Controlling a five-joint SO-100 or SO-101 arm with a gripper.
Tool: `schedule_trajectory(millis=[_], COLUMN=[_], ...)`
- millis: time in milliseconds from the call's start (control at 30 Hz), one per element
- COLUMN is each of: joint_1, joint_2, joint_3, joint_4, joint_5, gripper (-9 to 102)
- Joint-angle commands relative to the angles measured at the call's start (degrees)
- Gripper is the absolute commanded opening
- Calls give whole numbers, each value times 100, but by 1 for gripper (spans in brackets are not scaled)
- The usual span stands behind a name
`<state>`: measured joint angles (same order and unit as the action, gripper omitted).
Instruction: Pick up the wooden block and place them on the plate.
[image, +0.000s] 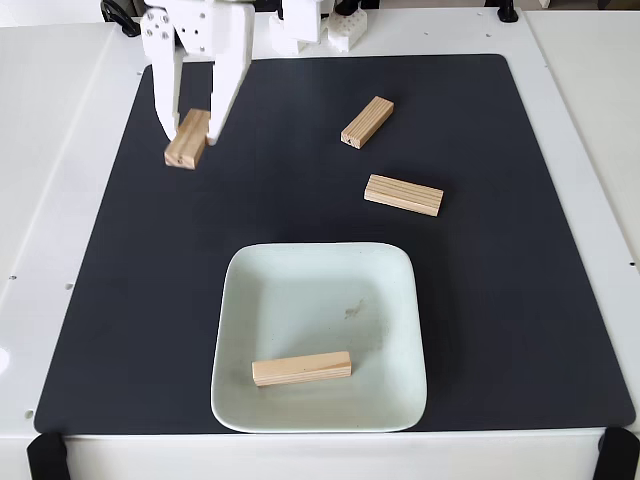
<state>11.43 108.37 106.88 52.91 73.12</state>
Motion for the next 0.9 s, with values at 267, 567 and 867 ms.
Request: schedule_trajectory(millis=[267,567,867], joint_1=[-527,-984,-1837], joint_2=[4034,5089,3129], joint_3=[-35,-9,-615], joint_4=[-53,-53,-703], joint_5=[-2391,-4368,-6855], gripper=[-1,-1,-1])
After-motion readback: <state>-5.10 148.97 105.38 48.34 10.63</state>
